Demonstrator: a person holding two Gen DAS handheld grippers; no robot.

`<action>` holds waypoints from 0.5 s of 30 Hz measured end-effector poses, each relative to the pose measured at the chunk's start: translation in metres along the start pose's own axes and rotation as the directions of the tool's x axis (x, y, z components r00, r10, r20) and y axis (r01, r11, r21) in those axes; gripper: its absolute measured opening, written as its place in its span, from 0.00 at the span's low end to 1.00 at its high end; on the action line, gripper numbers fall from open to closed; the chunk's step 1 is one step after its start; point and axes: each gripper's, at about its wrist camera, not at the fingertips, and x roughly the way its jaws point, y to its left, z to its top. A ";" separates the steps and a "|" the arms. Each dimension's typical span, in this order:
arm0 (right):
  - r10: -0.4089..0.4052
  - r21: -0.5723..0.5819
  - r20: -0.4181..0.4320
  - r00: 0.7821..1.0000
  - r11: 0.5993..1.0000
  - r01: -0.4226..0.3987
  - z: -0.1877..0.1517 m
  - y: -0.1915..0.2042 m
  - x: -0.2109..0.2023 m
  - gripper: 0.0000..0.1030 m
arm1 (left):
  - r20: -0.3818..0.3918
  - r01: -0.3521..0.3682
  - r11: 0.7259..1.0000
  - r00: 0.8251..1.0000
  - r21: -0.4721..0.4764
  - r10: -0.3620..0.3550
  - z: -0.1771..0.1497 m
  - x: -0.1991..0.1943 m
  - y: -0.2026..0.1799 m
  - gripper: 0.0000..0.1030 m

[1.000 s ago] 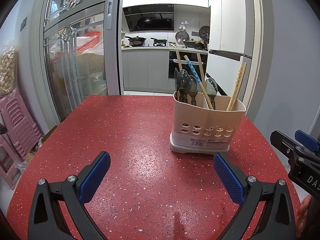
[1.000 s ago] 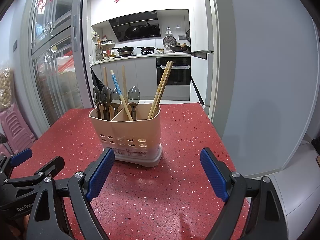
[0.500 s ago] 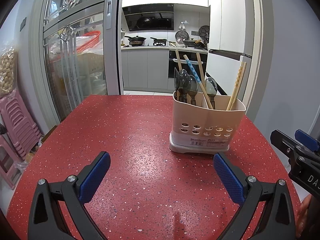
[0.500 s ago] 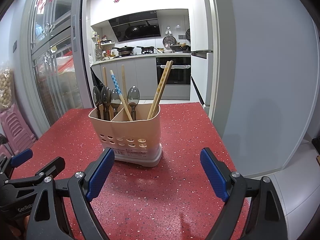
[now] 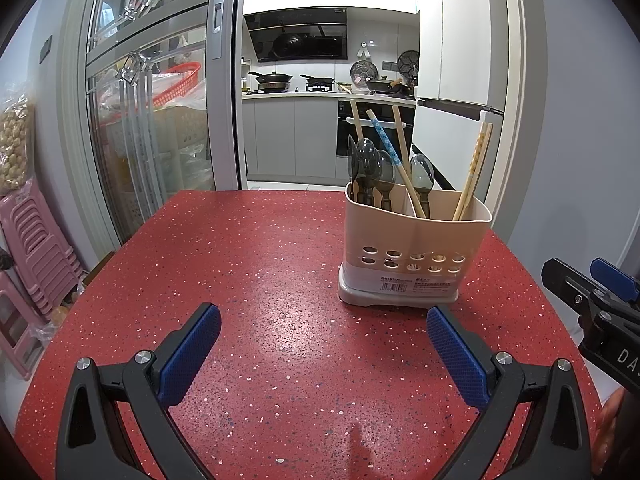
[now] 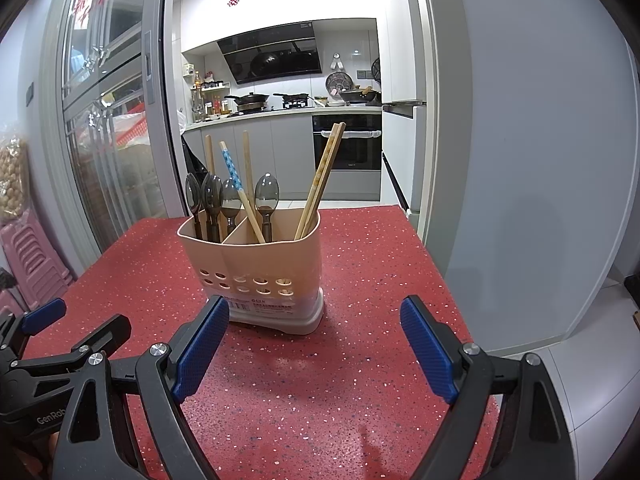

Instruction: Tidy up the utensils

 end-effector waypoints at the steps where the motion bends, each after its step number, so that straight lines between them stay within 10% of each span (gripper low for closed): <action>1: 0.001 0.000 0.000 1.000 1.000 -0.001 0.000 -0.001 0.000 0.87 | 0.000 -0.001 1.000 1.000 0.000 0.001 0.000 0.000 0.000 1.00; 15: 0.004 -0.001 0.001 1.000 1.000 -0.004 0.000 0.001 -0.002 0.87 | 0.000 -0.001 1.000 1.000 -0.001 0.001 0.000 0.000 0.000 1.00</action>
